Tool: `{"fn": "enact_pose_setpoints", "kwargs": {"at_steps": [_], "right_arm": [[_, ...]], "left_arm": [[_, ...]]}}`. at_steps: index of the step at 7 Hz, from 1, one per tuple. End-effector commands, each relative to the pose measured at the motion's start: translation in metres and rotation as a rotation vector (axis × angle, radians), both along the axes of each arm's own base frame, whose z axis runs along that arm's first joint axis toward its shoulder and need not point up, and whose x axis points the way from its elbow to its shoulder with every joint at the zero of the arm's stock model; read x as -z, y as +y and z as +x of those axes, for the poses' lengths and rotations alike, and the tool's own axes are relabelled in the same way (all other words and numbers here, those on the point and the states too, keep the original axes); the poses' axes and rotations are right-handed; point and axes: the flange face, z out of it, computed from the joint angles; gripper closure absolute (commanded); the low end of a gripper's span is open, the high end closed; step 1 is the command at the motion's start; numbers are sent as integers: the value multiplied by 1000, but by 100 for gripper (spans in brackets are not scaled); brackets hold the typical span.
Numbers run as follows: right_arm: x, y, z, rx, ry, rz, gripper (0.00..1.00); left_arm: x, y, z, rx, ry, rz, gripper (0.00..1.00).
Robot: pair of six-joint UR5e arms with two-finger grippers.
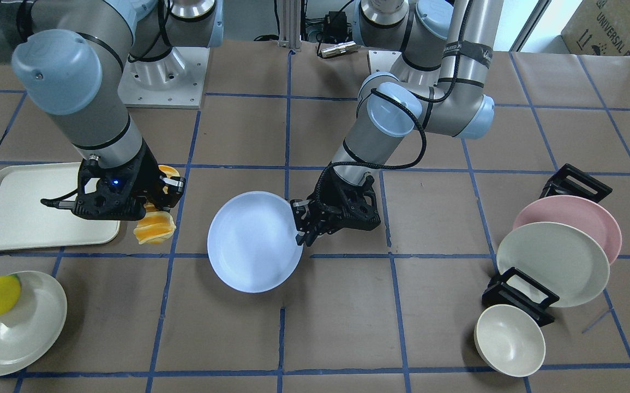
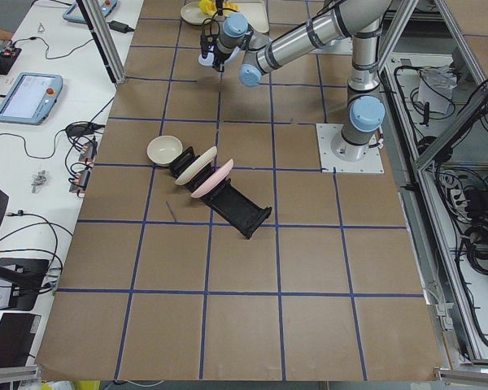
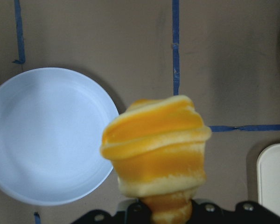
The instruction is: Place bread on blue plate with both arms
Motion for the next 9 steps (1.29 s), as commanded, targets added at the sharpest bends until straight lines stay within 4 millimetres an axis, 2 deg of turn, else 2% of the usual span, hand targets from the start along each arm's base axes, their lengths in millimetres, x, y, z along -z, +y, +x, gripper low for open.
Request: {"fn": "enact_pose_setpoints", "kwargs": {"at_steps": [1, 2, 3, 4, 5, 6, 7, 8, 9], "right_arm": [[9, 5, 24, -42, 16, 10, 92], [11, 5, 26, -44, 15, 13, 92], [19, 10, 35, -26, 10, 33, 92], [37, 19, 69, -23, 14, 52, 92], [50, 16, 101, -7, 14, 19, 92], [68, 13, 118, -4, 11, 11, 92], [91, -4, 123, -9, 2, -23, 92], [110, -10, 126, -9, 4, -21, 92], [113, -11, 127, -7, 3, -20, 92]], "left_arm": [[3, -5, 9, 51, -50, 62, 0], [-5, -18, 31, 100, -94, 100, 0], [-24, -34, 59, 173, -127, 154, 0], [-60, -54, 102, 305, -161, 169, 0], [-98, -70, 157, 288, -176, 275, 0], [-138, -71, 179, 277, -240, 398, 0], [-187, -74, 189, 272, -297, 421, 0], [-214, -74, 187, 276, -303, 423, 0], [-247, -70, 185, 271, -317, 373, 0]]}}
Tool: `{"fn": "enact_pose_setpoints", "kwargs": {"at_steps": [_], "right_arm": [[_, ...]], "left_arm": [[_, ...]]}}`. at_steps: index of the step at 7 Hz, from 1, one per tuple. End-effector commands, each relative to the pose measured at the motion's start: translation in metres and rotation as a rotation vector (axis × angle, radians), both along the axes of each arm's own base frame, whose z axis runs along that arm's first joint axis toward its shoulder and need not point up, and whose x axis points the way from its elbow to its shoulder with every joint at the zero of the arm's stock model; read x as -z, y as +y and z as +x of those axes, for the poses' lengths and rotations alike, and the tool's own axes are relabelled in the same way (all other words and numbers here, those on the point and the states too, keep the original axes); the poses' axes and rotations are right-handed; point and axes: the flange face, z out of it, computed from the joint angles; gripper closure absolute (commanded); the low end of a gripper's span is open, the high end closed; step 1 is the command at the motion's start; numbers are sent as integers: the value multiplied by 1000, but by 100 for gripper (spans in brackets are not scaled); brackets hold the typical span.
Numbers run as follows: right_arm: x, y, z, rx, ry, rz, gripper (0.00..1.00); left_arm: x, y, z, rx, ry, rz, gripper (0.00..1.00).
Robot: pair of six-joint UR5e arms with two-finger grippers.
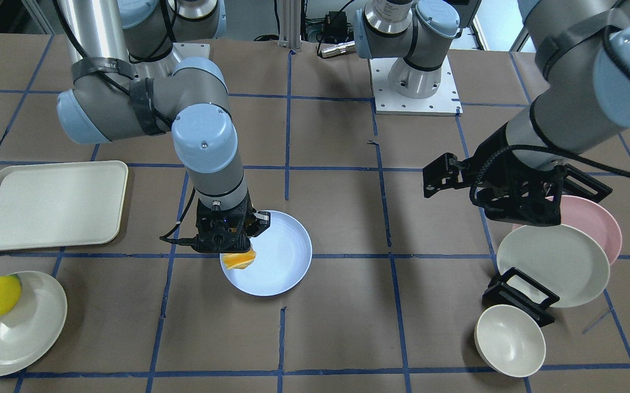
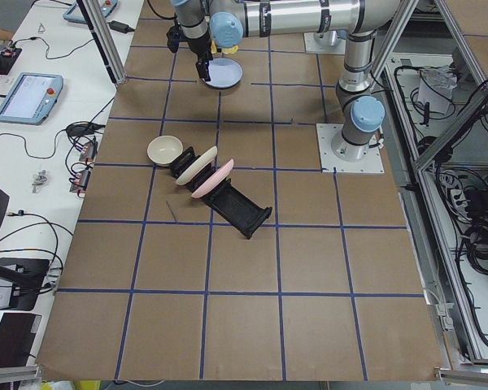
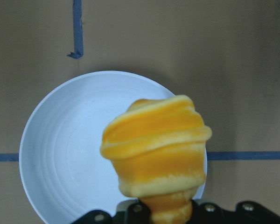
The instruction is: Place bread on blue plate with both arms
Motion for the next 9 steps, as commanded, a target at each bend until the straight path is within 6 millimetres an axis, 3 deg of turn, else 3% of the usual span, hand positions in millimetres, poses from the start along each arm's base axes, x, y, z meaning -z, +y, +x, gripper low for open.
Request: {"fn": "enact_pose_setpoints", "kwargs": {"at_steps": [1, 2, 3, 5, 7, 8, 9], "right_arm": [[25, -5, 5, 1, -4, 14, 93], [32, -5, 6, 11, -12, 9, 93], [43, 0, 21, 26, -11, 23, 93], [75, 6, 61, -10, -7, -9, 93], [69, 4, 58, -14, -8, -19, 93], [69, 3, 55, -13, -7, -13, 86], [74, 6, 55, -19, -10, -7, 1]], "left_arm": [[-62, 23, -3, 4, -8, -71, 0], [-70, 28, -2, 2, -19, -87, 0], [-80, 29, -5, -33, -22, -102, 0], [-73, 27, -17, -98, 2, -78, 0], [-53, 29, -16, -86, -1, -36, 0], [-50, 29, -12, -63, 3, -41, 0], [-50, 25, -14, -20, 10, -62, 0]]}}
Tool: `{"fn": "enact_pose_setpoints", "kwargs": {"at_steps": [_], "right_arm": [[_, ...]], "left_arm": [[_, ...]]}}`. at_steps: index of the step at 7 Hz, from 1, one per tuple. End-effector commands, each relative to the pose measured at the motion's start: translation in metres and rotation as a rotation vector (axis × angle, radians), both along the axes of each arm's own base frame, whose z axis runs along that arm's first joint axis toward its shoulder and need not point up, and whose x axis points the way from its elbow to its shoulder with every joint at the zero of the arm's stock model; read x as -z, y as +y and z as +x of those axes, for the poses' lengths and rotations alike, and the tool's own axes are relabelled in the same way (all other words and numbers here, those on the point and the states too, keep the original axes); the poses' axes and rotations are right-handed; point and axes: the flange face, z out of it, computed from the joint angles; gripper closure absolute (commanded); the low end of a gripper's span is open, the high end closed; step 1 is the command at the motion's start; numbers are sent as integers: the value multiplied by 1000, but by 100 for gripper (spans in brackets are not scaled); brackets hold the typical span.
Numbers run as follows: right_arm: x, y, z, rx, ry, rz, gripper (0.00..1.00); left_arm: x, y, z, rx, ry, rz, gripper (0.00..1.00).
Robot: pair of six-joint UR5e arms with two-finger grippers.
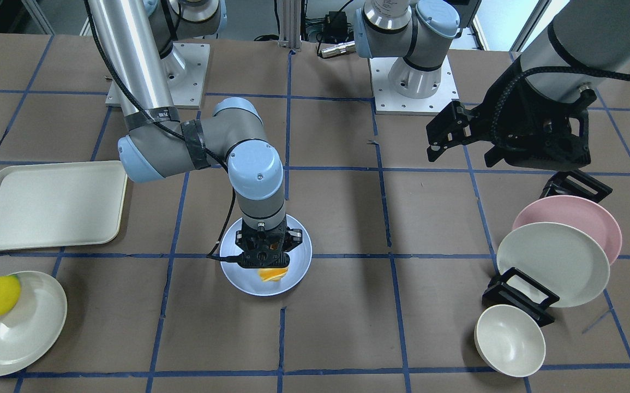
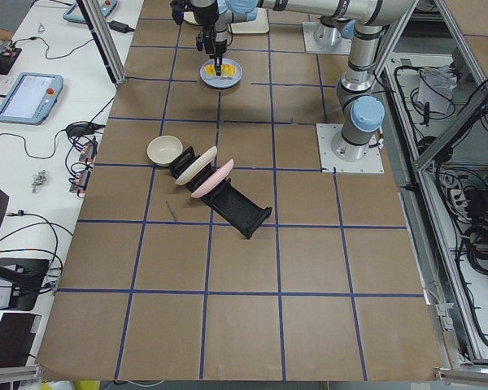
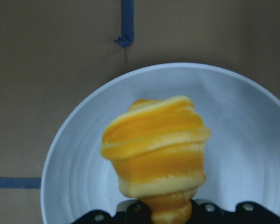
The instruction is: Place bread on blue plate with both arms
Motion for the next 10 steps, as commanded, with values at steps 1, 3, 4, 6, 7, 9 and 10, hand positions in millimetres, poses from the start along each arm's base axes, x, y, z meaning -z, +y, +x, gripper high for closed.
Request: {"fn": "enact_pose_setpoints", "kwargs": {"at_steps": [1, 3, 4, 6, 7, 9, 10], "right_arm": [[2, 2, -3, -3, -2, 6, 0], [1, 2, -5, -1, 3, 10, 0], [1, 2, -5, -3, 3, 10, 0], [-26, 1, -15, -9, -5, -20, 0], [-62, 0, -37, -44, 6, -5, 0], [-134, 2, -92, -14, -10, -36, 0], [-166, 17, -98, -13, -13, -56, 0]], "left_arm": [[7, 0, -2, 47, 7, -8, 0], [13, -1, -3, 66, 10, -27, 0], [14, 0, -4, 74, 9, -30, 1], [13, -4, -9, 76, 4, -66, 1], [19, -6, -26, 99, -7, -125, 1], [28, 7, -37, 33, -13, -147, 0], [29, 11, -37, 28, -15, -141, 0]]}}
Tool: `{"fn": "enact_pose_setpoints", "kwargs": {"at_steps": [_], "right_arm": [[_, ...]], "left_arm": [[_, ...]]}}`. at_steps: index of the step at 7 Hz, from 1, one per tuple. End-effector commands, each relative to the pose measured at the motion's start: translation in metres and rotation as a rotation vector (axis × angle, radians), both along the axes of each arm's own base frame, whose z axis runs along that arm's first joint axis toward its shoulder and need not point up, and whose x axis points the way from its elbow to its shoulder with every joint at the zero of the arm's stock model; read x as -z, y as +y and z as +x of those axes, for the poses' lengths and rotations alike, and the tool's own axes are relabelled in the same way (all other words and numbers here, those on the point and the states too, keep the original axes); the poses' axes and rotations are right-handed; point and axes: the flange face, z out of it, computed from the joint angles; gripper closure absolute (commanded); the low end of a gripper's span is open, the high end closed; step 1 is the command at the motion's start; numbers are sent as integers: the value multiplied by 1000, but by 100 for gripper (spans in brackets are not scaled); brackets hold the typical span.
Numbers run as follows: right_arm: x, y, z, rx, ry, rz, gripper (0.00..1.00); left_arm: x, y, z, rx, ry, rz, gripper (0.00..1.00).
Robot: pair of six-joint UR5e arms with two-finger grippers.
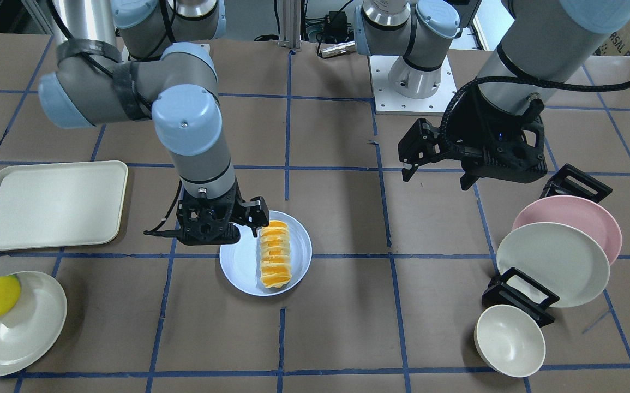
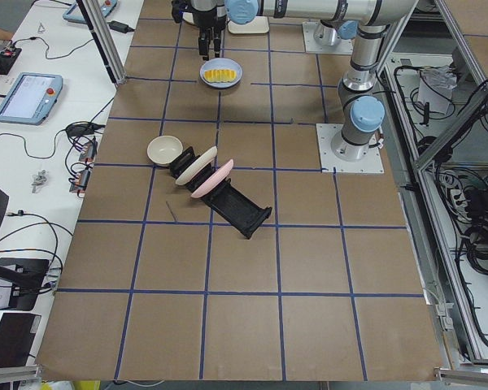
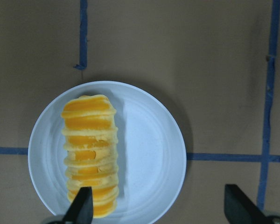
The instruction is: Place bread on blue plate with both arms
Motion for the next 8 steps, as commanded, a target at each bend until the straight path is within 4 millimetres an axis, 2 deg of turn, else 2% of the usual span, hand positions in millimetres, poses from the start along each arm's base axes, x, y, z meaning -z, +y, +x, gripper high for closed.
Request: {"fn": "enact_pose_setpoints", "kwargs": {"at_steps": [1, 2, 3, 4, 5, 6, 7, 8], "right_arm": [[-65, 27, -19, 1, -2, -42, 0], [-98, 40, -27, -124, 47, -132, 0], [-130, 32, -59, -285, 134, -272, 0], [-144, 31, -107, -226, 153, -288, 0], [-141, 35, -126, -199, 147, -288, 0], [-132, 32, -129, -204, 66, -307, 0], [-137, 29, -141, -185, 54, -308, 0], [-153, 42, -149, -157, 83, -220, 0]], "left_arm": [[5, 7, -2, -17, 2, 5, 0], [10, 8, -1, -10, 3, 12, 0], [10, 8, -1, -8, 2, 12, 0], [11, 6, 0, -10, 6, 12, 0], [10, 2, 4, -17, 12, 10, 0], [11, 2, 4, -17, 12, 12, 0], [11, 2, 4, -17, 14, 11, 0], [12, 2, 4, -16, 12, 13, 0]]}}
